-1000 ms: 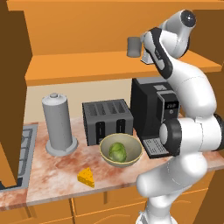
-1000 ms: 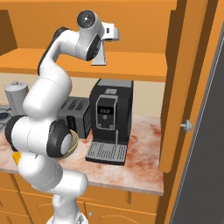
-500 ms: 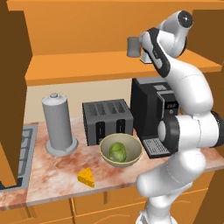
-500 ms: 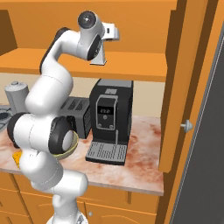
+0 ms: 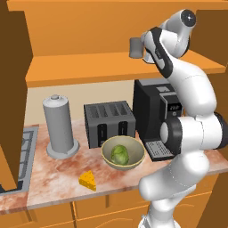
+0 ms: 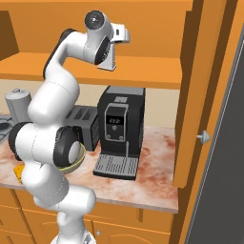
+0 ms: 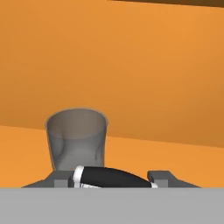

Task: Pick the cheese from the fridge and the cheese grater from the cabinet and place them next to the salad bowl.

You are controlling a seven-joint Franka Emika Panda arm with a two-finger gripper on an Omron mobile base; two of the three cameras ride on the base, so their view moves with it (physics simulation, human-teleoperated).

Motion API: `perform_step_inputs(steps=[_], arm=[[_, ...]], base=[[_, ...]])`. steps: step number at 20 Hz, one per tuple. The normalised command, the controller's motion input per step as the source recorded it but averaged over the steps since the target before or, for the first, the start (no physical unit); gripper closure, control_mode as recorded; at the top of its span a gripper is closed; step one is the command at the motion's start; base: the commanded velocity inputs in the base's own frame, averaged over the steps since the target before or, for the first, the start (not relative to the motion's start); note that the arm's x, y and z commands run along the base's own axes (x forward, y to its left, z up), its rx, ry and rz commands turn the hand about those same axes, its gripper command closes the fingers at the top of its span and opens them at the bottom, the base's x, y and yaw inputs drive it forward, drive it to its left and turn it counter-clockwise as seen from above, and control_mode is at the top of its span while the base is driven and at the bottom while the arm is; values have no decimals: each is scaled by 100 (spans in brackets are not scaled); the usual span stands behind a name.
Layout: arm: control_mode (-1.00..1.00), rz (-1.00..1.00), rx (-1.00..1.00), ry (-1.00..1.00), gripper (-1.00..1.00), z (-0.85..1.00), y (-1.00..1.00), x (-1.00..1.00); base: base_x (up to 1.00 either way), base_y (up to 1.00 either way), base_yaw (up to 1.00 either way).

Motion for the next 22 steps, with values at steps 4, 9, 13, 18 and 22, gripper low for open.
perform_step_inputs(steps=[4, 9, 13, 18, 22], arm=[[-100, 0, 0, 0, 100, 0, 0, 0], [-100, 0, 0, -18, 100, 0, 0, -14], [-100, 0, 0, -5, 100, 0, 0, -3], [-100, 0, 0, -6, 100, 5, 0, -21], [-100, 0, 0, -14, 100, 24, 0, -66]], base=[[0, 0, 0], [0, 0, 0], [0, 0, 0], [0, 0, 0], [0, 0, 0]])
